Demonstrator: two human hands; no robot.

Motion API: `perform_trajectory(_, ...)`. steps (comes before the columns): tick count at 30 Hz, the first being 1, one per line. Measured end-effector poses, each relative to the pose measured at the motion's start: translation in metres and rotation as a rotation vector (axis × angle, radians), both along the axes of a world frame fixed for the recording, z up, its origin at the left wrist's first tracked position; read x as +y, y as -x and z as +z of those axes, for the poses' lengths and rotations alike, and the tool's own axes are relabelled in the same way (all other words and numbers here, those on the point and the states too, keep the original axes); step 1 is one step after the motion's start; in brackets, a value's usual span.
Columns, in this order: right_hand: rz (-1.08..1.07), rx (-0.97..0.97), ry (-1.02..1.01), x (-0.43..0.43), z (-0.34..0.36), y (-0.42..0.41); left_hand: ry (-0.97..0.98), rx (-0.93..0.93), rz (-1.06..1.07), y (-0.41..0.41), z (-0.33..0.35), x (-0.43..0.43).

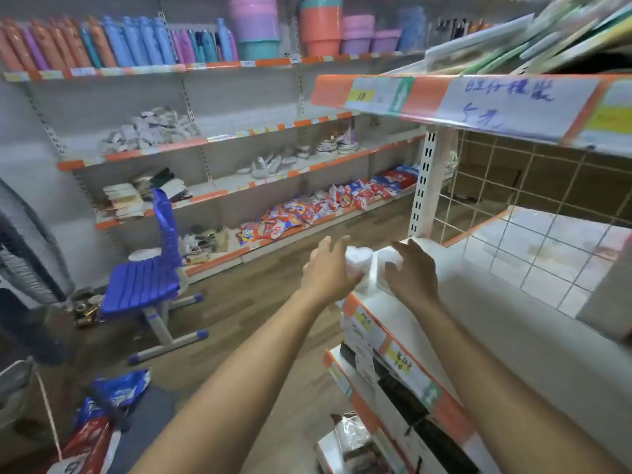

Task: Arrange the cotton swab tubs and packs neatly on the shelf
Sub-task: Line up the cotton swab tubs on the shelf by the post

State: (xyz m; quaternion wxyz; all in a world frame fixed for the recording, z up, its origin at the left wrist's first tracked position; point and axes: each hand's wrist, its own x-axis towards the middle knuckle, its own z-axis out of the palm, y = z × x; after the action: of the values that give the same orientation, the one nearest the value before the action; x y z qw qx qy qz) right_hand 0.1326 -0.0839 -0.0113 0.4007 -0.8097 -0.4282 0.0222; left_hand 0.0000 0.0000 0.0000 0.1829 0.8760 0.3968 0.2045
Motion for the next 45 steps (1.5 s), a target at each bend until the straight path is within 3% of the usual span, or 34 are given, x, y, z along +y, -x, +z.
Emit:
perform_trajectory(4,-0.01,0.029,0.167,0.008,-0.016,-0.011,0.032,0.076,-0.005,-0.019,-0.012,0.004)
perform_trajectory(9,0.032,0.063,0.177,0.021,-0.04,-0.023,0.023,0.102,0.047,-0.034,-0.029,0.012)
perform_trajectory(18,0.039,0.234,-0.021,0.025,-0.045,-0.021,0.019,-0.111,0.034,-0.046,-0.05,0.025)
perform_trajectory(28,-0.023,0.242,-0.055,0.063,-0.046,-0.019,0.116,-0.265,0.069,-0.042,-0.054,0.045)
perform_trajectory(34,0.021,0.277,-0.284,0.113,-0.036,0.009,0.036,-0.444,0.06,-0.014,-0.046,0.097)
perform_trajectory(39,0.054,0.301,-0.263,0.184,-0.025,0.031,0.026,-0.521,0.054,0.013,-0.033,0.17)
perform_trajectory(42,0.096,0.349,-0.265,0.231,-0.024,0.046,0.112,-0.55,0.069,0.035,-0.034,0.217)
perform_trajectory(45,0.11,0.519,-0.291,0.277,-0.028,0.059,0.266,-0.572,0.139,0.06,-0.036,0.262)
